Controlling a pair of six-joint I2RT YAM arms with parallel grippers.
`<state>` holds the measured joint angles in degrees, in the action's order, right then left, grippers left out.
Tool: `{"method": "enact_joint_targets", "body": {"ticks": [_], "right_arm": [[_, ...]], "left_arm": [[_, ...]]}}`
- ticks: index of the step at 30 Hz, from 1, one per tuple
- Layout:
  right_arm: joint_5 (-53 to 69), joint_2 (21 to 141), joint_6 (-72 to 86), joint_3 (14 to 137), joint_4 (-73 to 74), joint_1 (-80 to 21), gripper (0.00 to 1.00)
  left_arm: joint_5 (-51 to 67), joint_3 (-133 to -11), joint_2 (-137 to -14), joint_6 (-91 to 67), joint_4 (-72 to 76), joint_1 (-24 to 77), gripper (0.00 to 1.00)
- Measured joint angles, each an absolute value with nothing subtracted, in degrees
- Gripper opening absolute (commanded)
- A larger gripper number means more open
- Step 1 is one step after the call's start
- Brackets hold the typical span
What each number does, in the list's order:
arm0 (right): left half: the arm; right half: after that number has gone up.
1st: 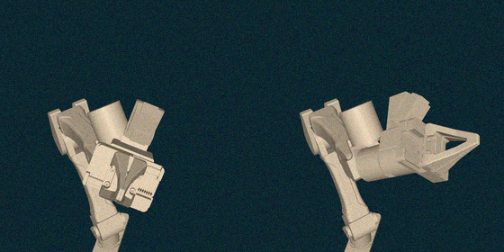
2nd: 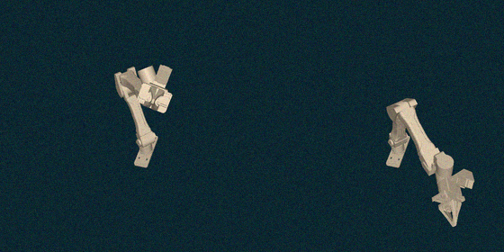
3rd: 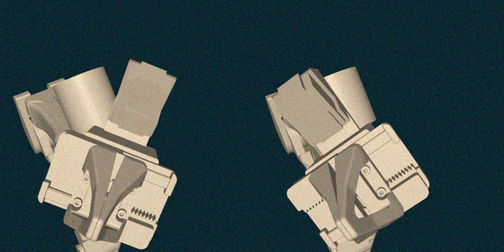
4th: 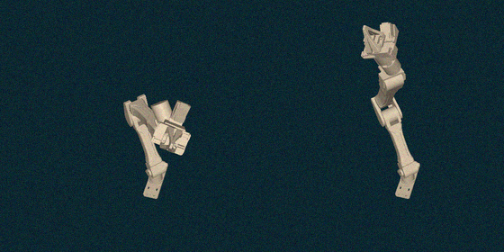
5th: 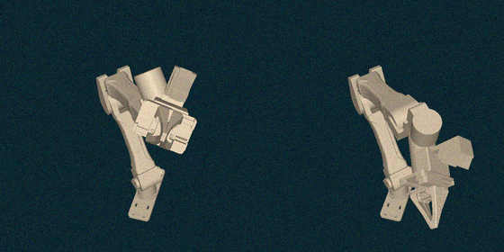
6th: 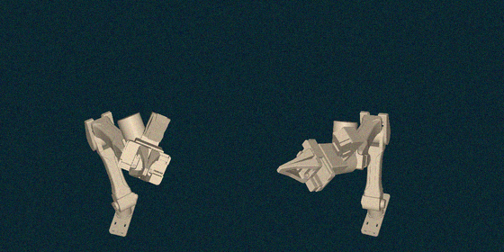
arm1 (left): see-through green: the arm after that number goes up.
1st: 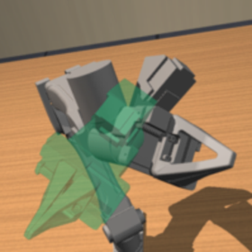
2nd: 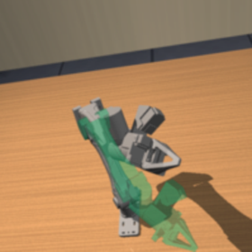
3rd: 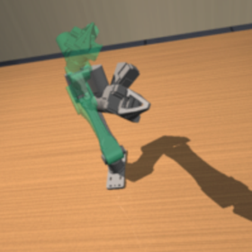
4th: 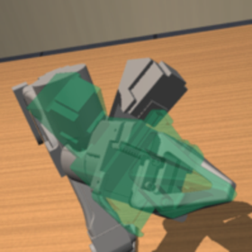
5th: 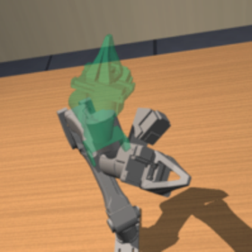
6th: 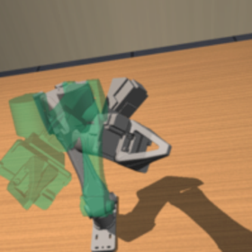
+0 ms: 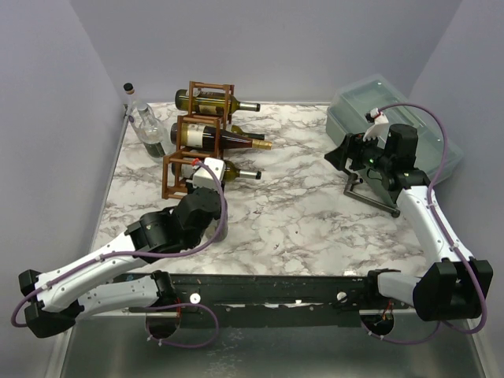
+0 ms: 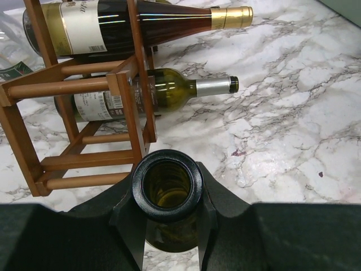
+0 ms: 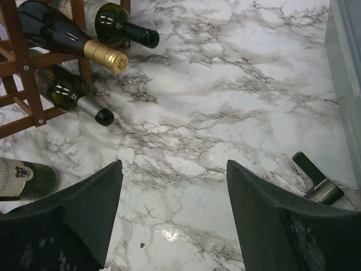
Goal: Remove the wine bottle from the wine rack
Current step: Move the wine bottle to the center of the board.
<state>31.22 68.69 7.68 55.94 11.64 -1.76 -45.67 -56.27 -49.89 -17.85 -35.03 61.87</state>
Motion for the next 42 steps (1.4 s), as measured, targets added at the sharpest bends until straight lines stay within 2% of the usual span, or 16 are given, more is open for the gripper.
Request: {"method": "enact_joint_targets", "body": {"ticks": [16,34,42], "right_arm": [[31.2,68.9,7.7,55.9,11.6,-1.8,0.77],[31.2,69.0,7.7,55.9,11.6,-1.8,0.77],[31.2,69.0,7.7,55.9,11.6,-1.8,0.77]], "left_arm": [[-46.0,-53.6,-42.5,-20.3,-38.9,60.7,0.0],[-51.7,-53.6,-41.6,-30.2,-49.9,53.7,0.0],[-54.5,-53.6,-39.2,-32.2,-52.2,47.5,0.0]]}}
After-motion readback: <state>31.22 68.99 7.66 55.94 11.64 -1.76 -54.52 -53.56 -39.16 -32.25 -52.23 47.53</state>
